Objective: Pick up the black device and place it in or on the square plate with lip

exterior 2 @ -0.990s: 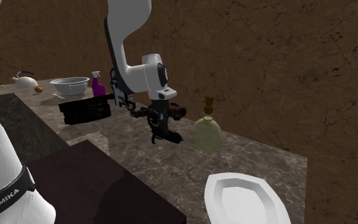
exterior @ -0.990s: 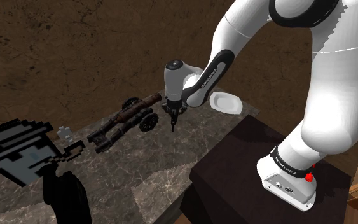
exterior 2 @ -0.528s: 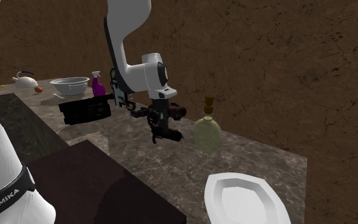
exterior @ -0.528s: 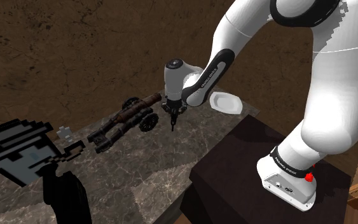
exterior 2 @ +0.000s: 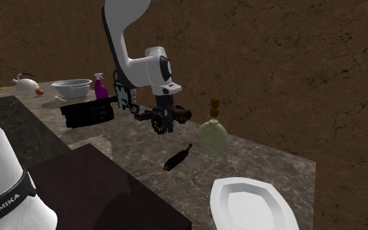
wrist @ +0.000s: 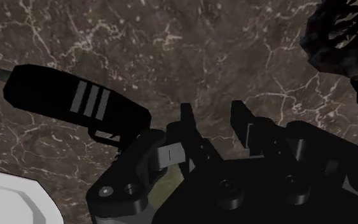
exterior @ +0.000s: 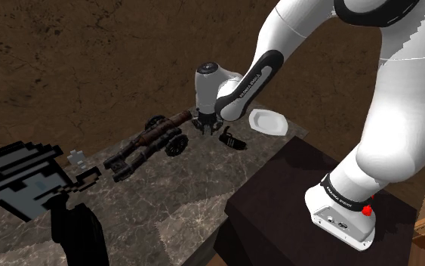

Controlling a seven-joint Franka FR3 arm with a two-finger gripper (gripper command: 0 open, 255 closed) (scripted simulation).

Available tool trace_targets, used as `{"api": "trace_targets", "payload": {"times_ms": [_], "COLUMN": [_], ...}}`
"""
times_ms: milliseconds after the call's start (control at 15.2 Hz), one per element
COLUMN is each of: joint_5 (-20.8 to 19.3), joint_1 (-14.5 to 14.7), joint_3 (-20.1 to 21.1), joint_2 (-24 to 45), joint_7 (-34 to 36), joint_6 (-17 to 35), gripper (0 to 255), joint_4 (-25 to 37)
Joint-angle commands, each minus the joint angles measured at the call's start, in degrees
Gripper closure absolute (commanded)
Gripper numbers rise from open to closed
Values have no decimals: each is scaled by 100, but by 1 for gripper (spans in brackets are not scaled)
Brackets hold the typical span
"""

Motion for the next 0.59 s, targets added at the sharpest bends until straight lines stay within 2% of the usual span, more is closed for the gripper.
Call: {"api": "trace_targets", "payload": {"times_ms": [0, 198, 330, 396, 462, 528], "joint_5": [-186, -739, -1024, -1144, -1302, -1493], "joint_1": [-194, -958, -1778, -2396, -3190, -4112], "joint_3": [42, 163, 403, 688, 1115, 1643], "joint_2": [-200, -607, -672, -621, -496, -285], "joint_7": [-396, -1816, -3068, -3801, -4563, -5351], "joint_6": [460, 1792, 2550, 2832, 3009, 3059], "gripper": [0, 0, 0, 0, 0, 0], "joint_4": [-425, -1487, -1993, -2177, -2305, -2375]}}
